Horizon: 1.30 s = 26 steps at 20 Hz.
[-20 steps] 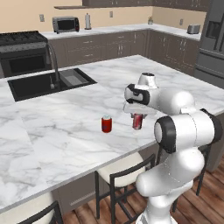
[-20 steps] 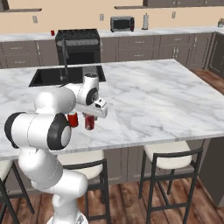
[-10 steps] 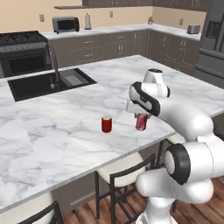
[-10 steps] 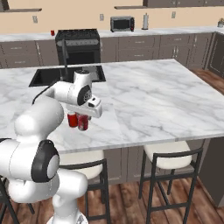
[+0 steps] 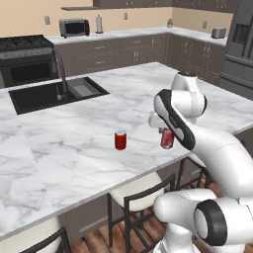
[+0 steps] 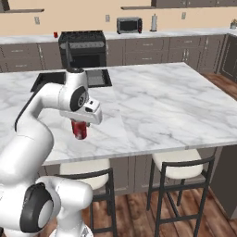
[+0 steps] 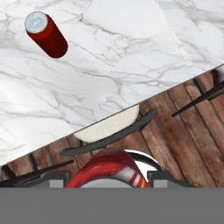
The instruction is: Four empty soda cans are scattered around the kitchen. Gather all the cans and cluster them next to the stove for recycling.
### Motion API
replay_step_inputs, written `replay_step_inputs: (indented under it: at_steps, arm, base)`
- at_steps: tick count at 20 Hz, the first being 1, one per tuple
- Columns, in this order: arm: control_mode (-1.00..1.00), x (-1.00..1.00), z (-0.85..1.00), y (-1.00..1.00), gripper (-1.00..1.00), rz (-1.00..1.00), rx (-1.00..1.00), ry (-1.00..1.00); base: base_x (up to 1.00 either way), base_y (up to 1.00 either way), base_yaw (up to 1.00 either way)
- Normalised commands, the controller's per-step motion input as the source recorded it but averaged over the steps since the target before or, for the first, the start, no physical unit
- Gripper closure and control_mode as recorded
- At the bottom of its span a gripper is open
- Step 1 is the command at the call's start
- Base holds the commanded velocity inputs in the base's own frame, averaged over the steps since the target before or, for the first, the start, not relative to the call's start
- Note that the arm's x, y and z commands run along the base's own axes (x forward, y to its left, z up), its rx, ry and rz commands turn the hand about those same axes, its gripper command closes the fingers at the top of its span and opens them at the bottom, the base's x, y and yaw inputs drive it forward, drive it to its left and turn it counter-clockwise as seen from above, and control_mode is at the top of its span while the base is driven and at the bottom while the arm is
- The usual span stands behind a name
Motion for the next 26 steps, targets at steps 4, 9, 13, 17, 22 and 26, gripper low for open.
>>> replay_step_inputs:
  at_steps: [4,9,13,17,22,26]
  arm:
    - [-1.00,-0.68,0.12,0.00,1.00,0.00,-0.05,-0.01]
    - [-1.00,-0.61,-0.33,-0.01,1.00,0.00,0.00,-0.08]
    - [-1.00,-0.21,-0.32,0.00,1.00,0.00,0.00,-0.06]
    - [-1.00,0.00,0.00,0.00,1.00,0.00,0.00,0.00]
    - [-1.00,-0.07,-0.03,0.00,1.00,0.00,0.00,0.03]
    - [1.00,0.00,0.00,0.00,1.00,0.00,0.00,0.00]
  base:
    - [0.00,0.00,0.00]
    - [0.00,0.00,0.00]
    - [0.00,0.00,0.00]
    - [0.00,0.00,0.00]
    - [0.00,0.00,0.00]
    - [-0.44,0.16,0.00]
